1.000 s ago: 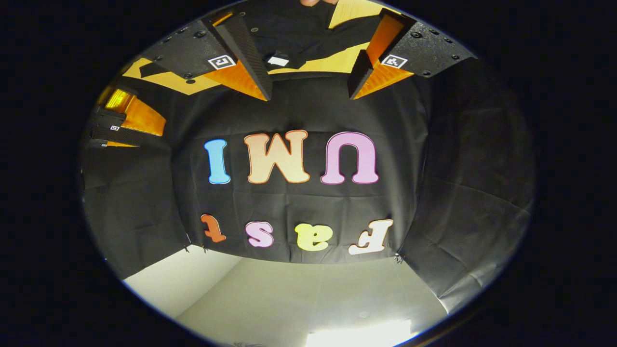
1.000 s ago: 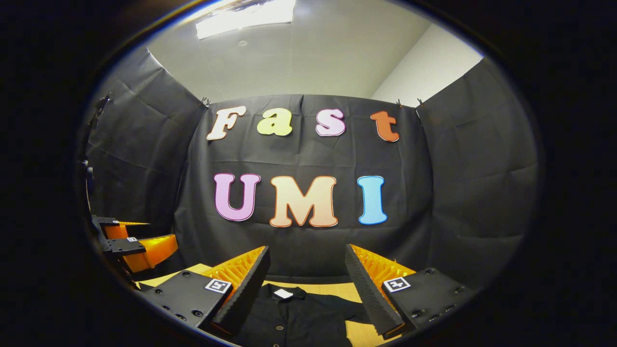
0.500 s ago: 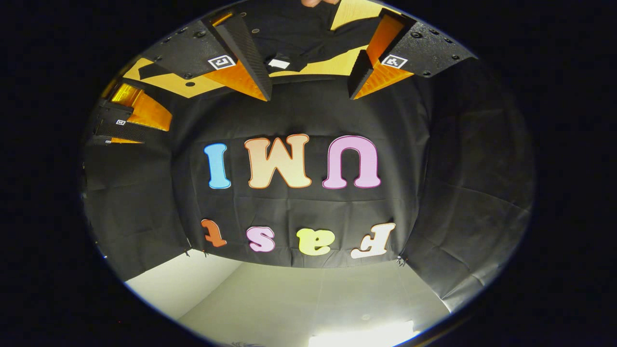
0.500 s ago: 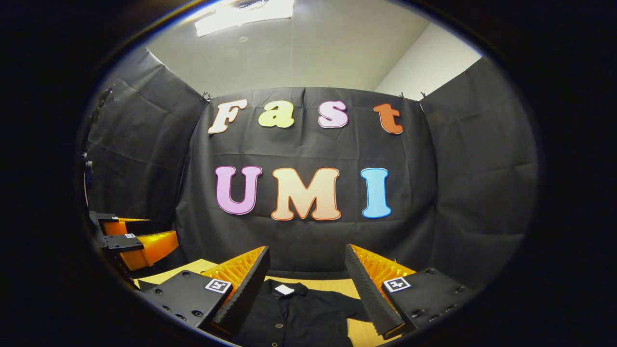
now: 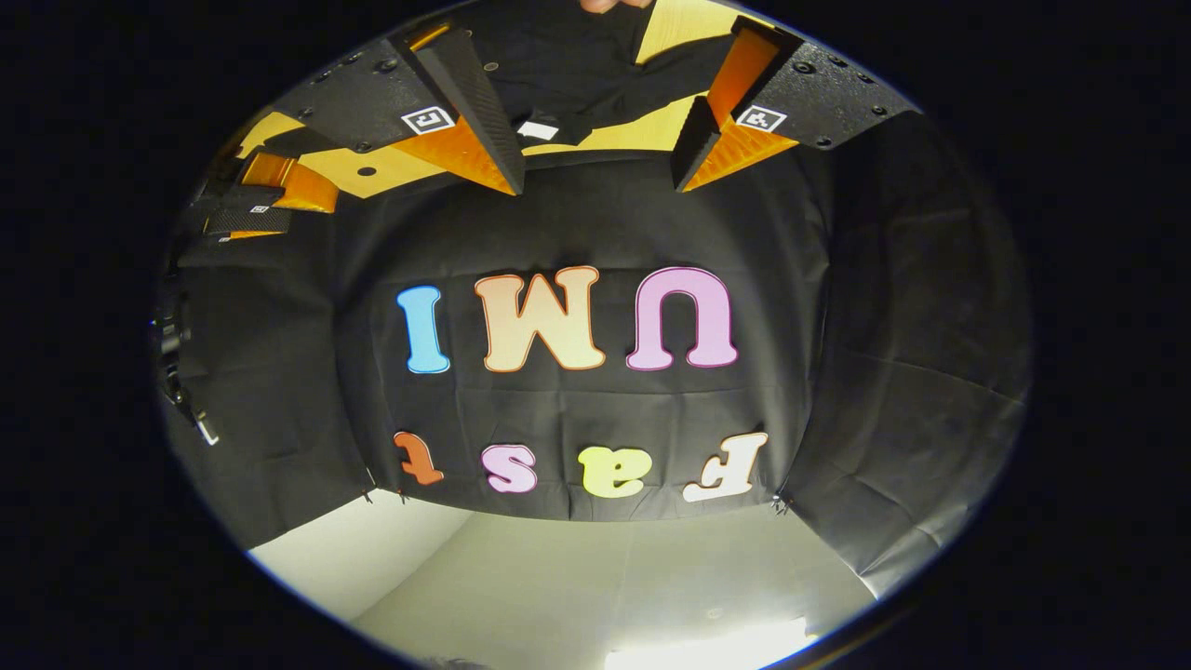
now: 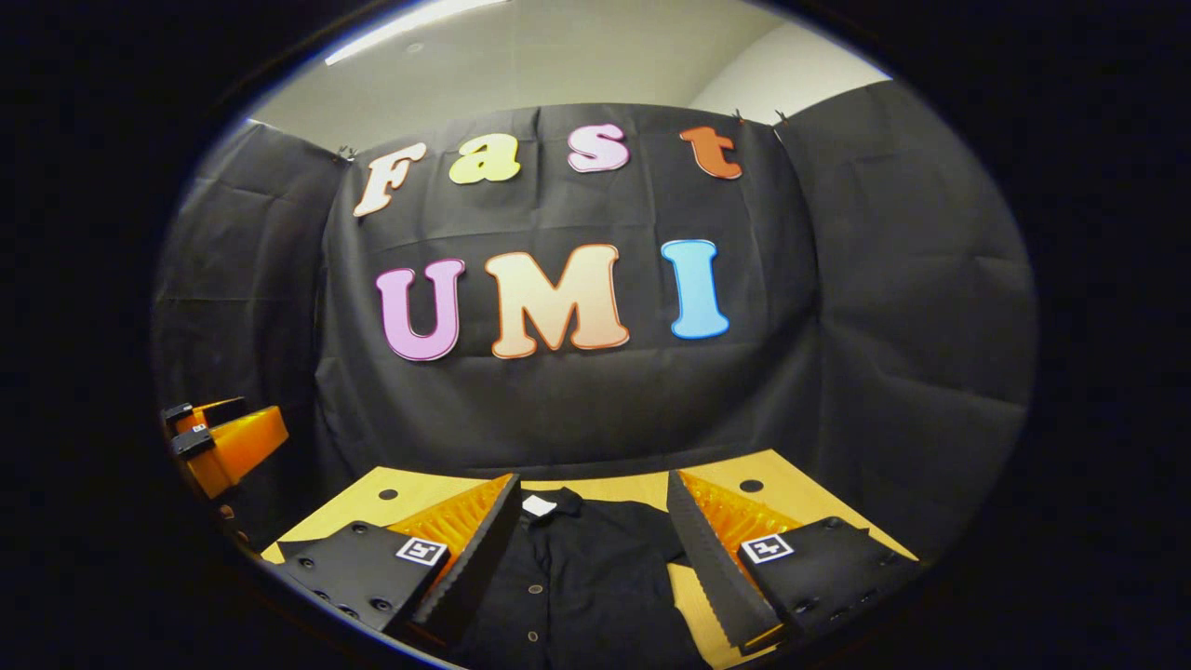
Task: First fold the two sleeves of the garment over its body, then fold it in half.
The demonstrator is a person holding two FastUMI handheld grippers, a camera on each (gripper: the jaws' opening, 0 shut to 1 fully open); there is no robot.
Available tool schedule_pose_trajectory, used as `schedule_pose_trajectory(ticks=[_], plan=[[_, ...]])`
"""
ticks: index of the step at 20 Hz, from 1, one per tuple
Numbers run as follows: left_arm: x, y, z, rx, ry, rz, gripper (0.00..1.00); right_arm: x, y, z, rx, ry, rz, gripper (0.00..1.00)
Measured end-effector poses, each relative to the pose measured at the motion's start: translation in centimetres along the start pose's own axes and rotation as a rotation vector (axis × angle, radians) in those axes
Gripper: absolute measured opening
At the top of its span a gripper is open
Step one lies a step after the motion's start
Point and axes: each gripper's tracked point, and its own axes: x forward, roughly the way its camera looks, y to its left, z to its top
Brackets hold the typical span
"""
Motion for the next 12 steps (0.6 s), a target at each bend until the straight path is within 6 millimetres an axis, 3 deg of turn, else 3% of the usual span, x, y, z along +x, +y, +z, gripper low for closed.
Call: schedule_pose_trajectory(ticks=[3, 9, 12], plan=[[-0.1, -0.5, -0.5, 0.002, 0.022, -0.007, 0.93, 1.2, -3.9, -1.1, -0.014, 0.029, -0.078, 0.99], [-0.1, -1.3, -1.5, 0.018, 0.050, -0.009, 0.93, 3.6, -14.5, -4.4, 0.060, 0.159, -0.250, 0.99], [-0.2, -1.8, -2.3, 0.010, 0.080, -0.009, 0.93, 3.8, -19.4, -7.2, 0.084, 0.229, -0.332, 0.99]])
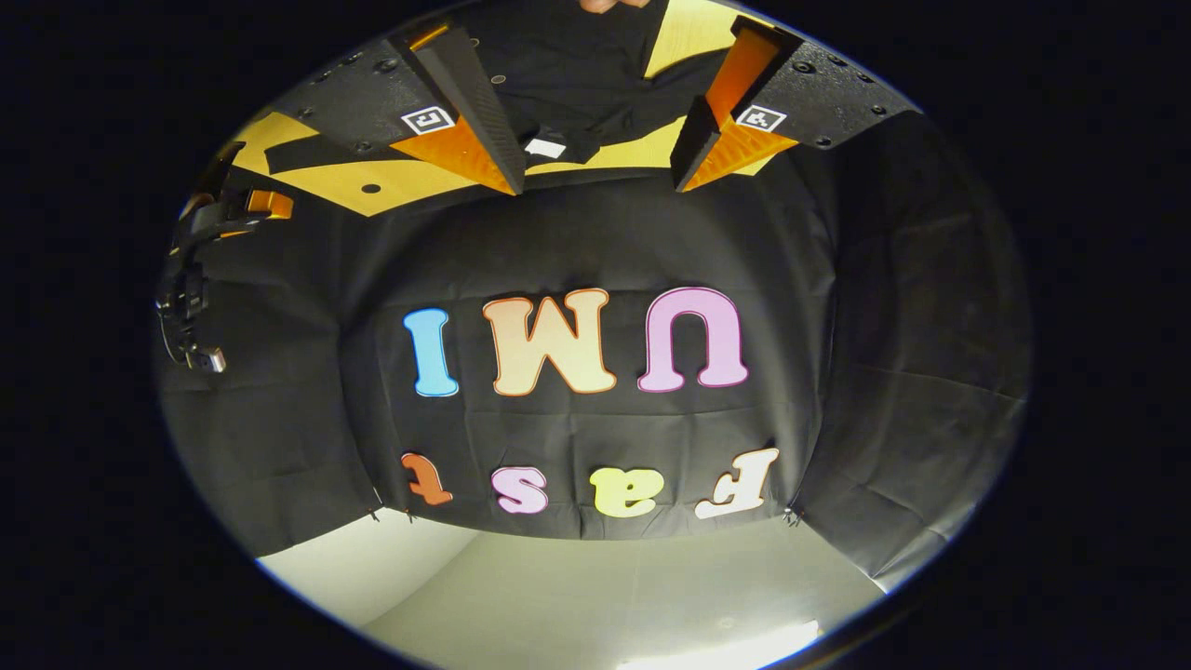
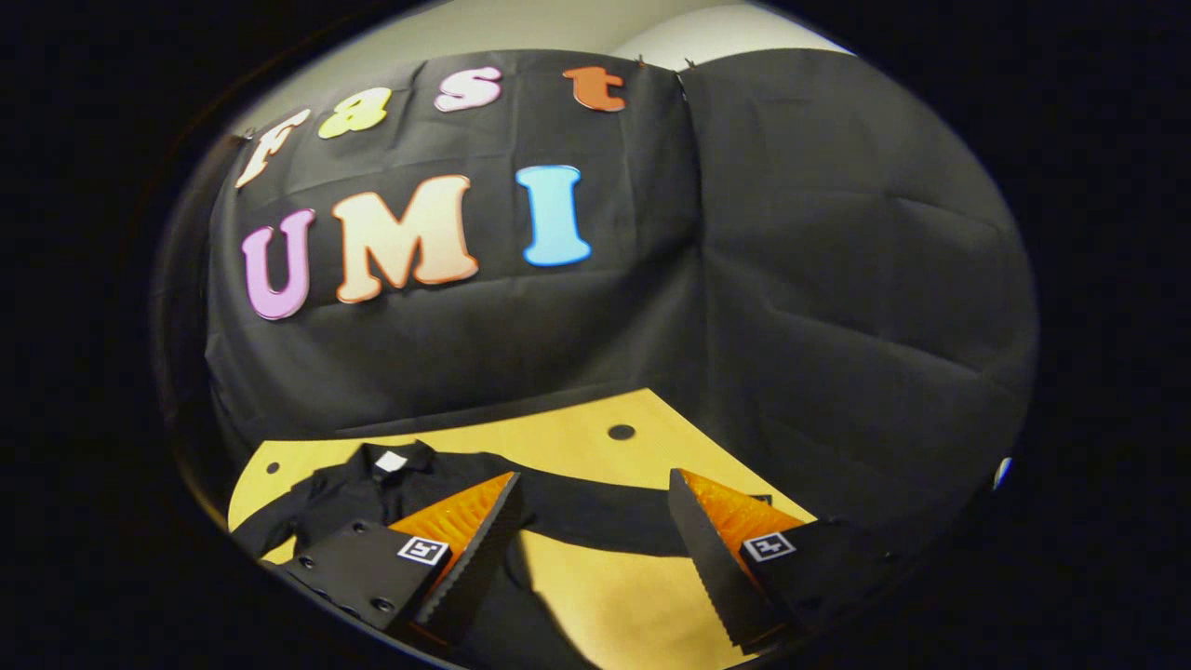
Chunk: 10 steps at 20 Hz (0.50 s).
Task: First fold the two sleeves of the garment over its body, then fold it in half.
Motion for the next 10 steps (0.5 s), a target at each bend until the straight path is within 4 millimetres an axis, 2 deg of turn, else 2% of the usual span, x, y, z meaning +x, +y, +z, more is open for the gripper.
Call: schedule_pose_trajectory(ticks=[3, 9, 10], plan=[[0.3, -0.7, -0.5, 0.007, 0.023, -0.004, 0.94, 3.1, -3.9, -2.2, 0.006, 0.087, -0.054, 0.98], [1.0, -2.3, -1.5, 0.032, 0.055, -0.008, 0.94, 7.6, -9.4, -6.6, 0.074, 0.234, -0.134, 0.98], [1.1, -2.7, -1.7, 0.033, 0.061, -0.012, 0.93, 8.2, -10.2, -7.1, 0.081, 0.259, -0.141, 0.95]])
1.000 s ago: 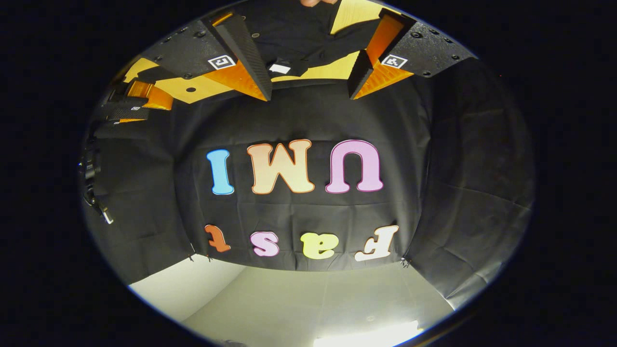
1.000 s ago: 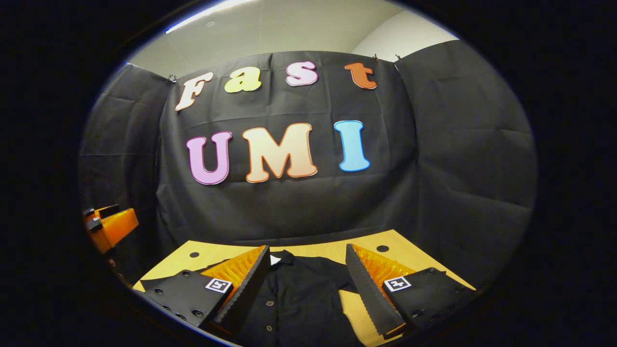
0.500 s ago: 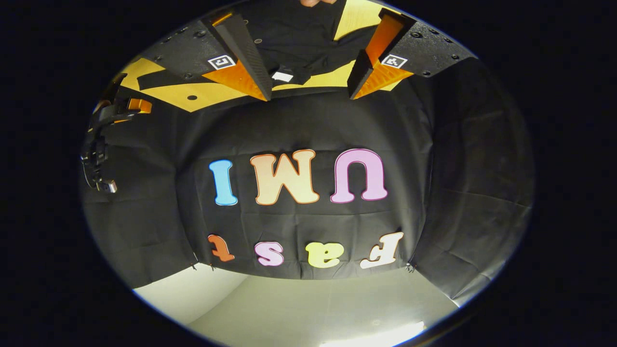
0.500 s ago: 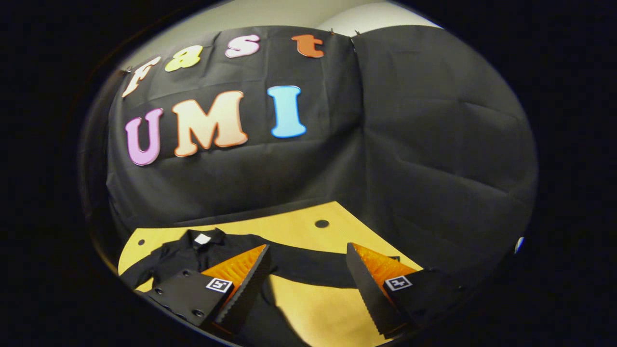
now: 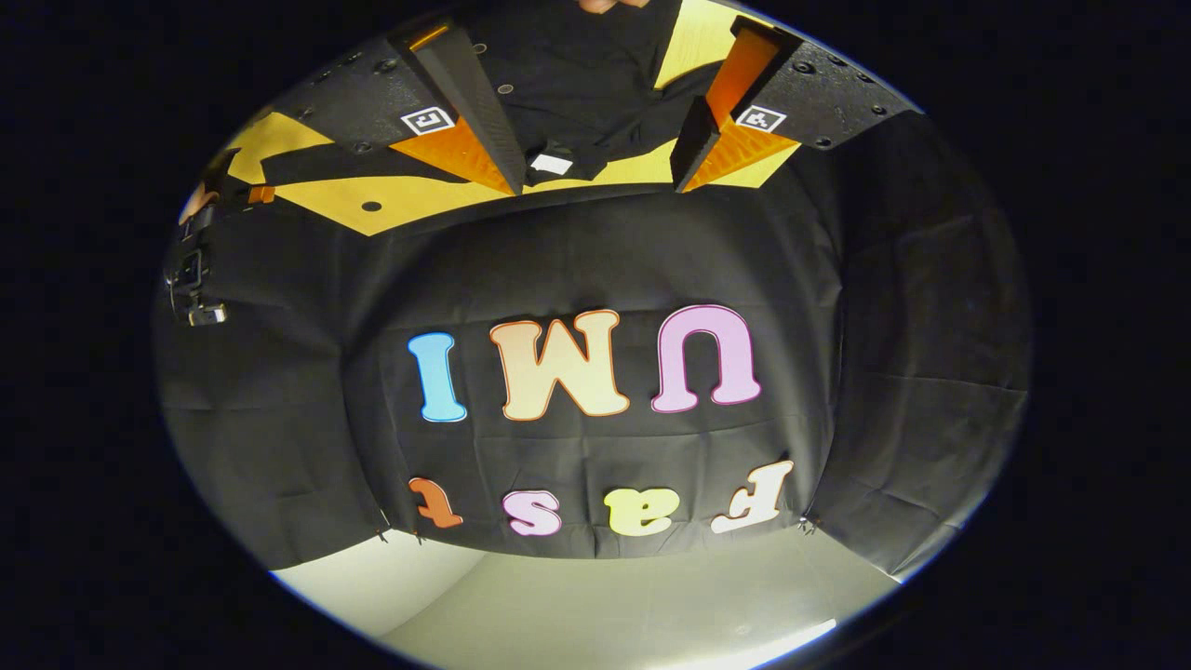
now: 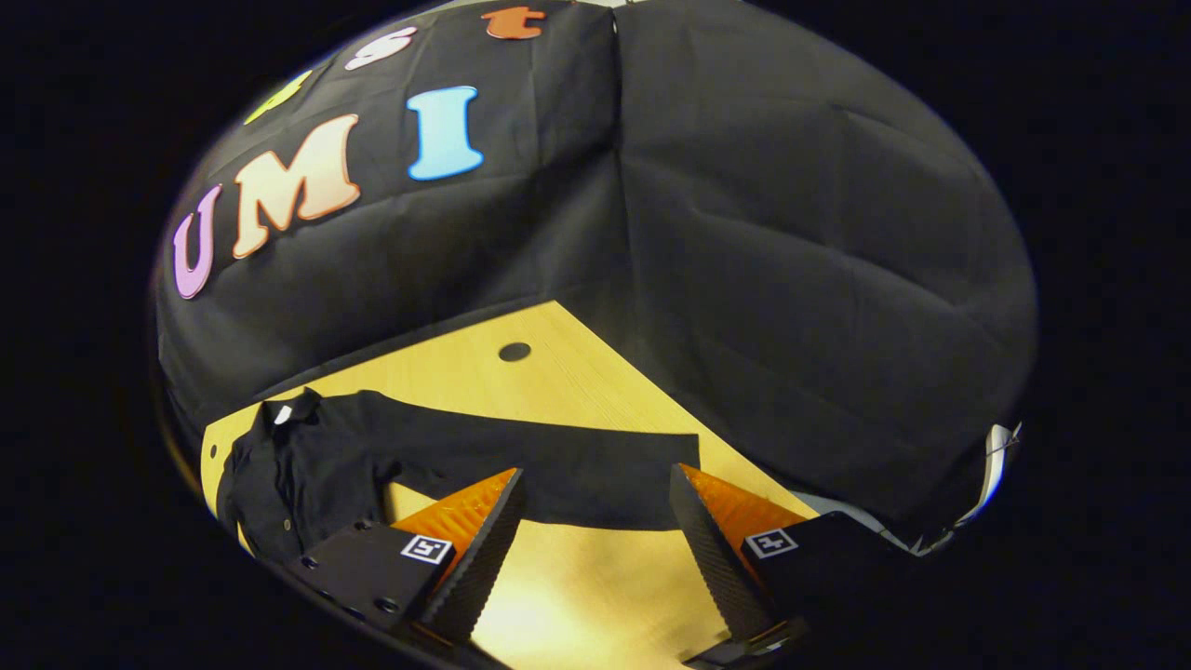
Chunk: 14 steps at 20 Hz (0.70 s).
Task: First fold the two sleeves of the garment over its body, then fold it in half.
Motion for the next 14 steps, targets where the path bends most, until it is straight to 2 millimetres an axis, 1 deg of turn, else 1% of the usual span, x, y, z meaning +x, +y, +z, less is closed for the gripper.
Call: schedule_pose_trajectory(ticks=[1, 2, 3, 4, 5, 6, 7, 8, 9, 11, 14], plan=[[0.0, -0.3, -0.2, 0.003, 0.006, -0.001, 0.92, 1.0, -0.6, 0.0, 0.005, 0.021, -0.007, 0.98], [0.2, -0.5, -0.2, 0.004, 0.010, 0.000, 0.89, 1.9, -1.0, -0.4, 0.009, 0.044, -0.022, 0.95], [0.3, -0.6, -0.4, 0.002, 0.014, 0.003, 0.91, 2.8, -1.7, -0.9, 0.014, 0.069, -0.029, 0.99], [0.4, -0.8, -0.6, -0.001, 0.021, 0.007, 0.91, 3.6, -2.3, -1.0, 0.026, 0.087, -0.038, 0.96], [0.3, -1.0, -0.9, -0.004, 0.028, 0.008, 0.91, 4.4, -2.9, -1.0, 0.039, 0.105, -0.048, 0.99], [0.4, -1.2, -1.0, -0.005, 0.035, 0.010, 0.91, 5.2, -3.2, -1.1, 0.051, 0.117, -0.054, 0.96], [0.4, -1.3, -1.2, -0.005, 0.041, 0.012, 0.91, 6.2, -3.7, -1.1, 0.063, 0.125, -0.063, 0.99], [0.4, -1.3, -1.2, -0.003, 0.047, 0.016, 0.91, 6.9, -4.5, -1.5, 0.072, 0.138, -0.079, 0.96], [0.5, -1.3, -1.4, -0.003, 0.051, 0.020, 0.91, 7.5, -5.0, -1.8, 0.087, 0.161, -0.084, 0.99], [0.6, -1.3, -1.6, -0.003, 0.059, 0.027, 0.91, 8.5, -6.3, -2.4, 0.113, 0.217, -0.097, 0.99], [0.7, -1.2, -1.9, -0.003, 0.071, 0.036, 0.91, 9.6, -6.3, -3.6, 0.113, 0.276, -0.101, 0.99]])
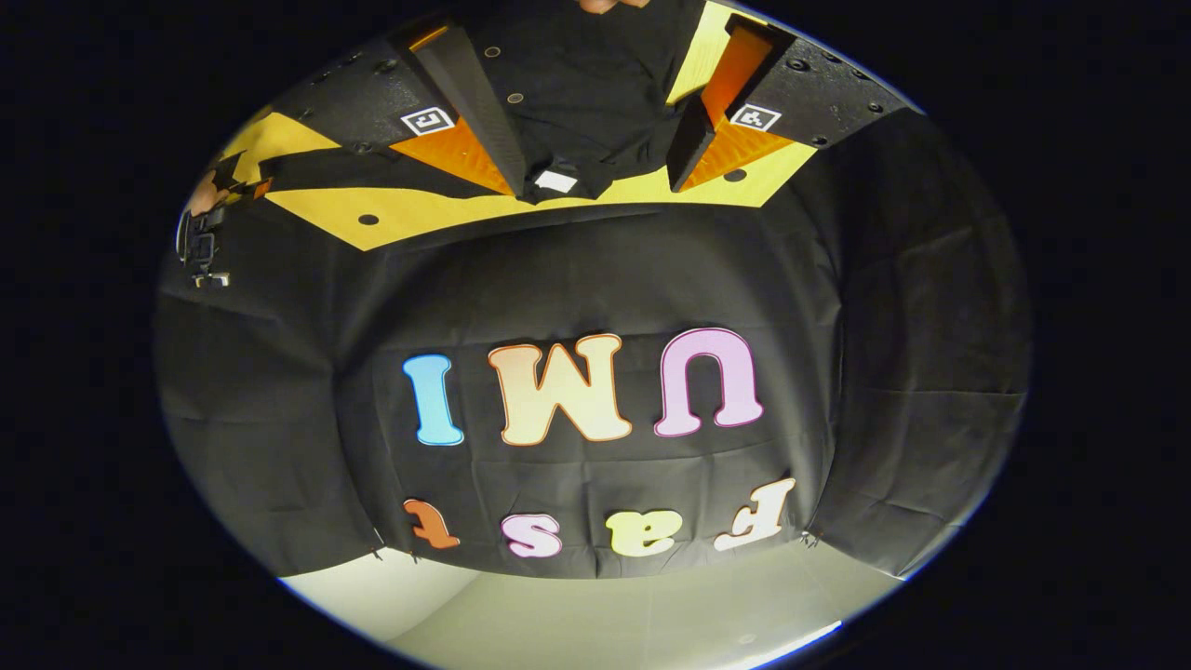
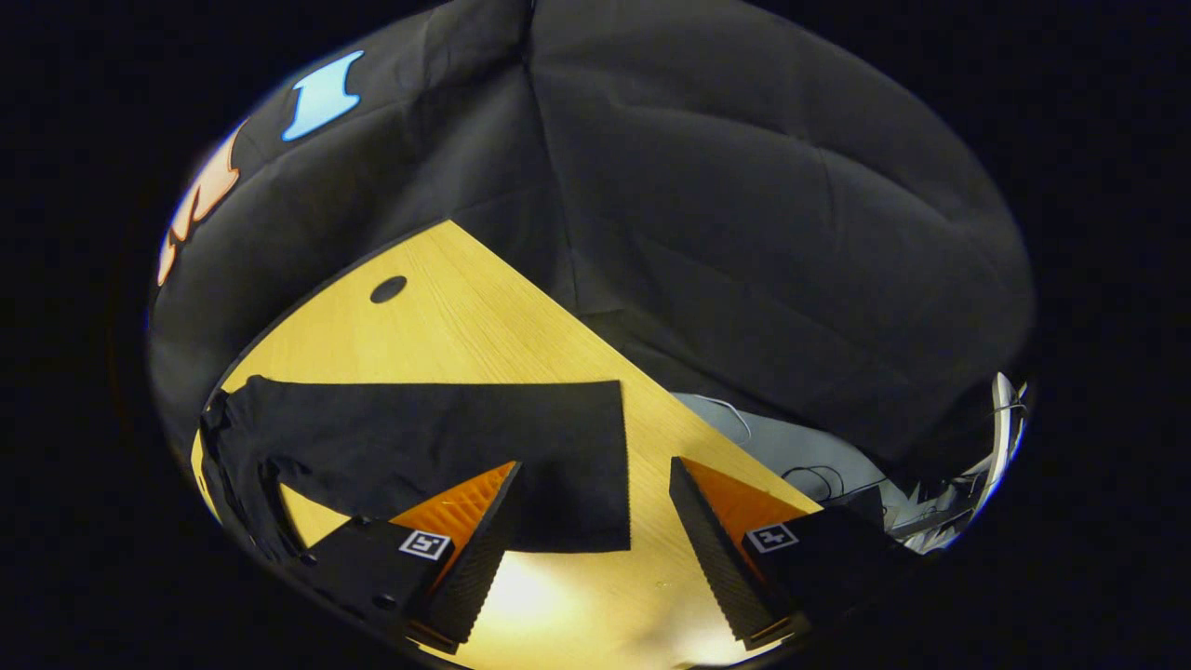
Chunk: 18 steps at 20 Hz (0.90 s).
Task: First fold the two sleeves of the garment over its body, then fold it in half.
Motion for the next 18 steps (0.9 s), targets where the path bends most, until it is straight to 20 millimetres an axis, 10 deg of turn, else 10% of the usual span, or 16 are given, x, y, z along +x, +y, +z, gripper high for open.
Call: schedule_pose_trajectory(ticks=[16, 18], plan=[[0.6, 1.5, -1.0, -0.001, 0.031, 0.035, 0.94, 1.3, 1.0, -0.8, 0.009, 0.093, -0.012, 0.99], [0.6, 1.8, -0.9, -0.001, 0.027, 0.037, 0.91, 1.4, 1.4, -0.6, 0.031, 0.107, -0.013, 0.77]])
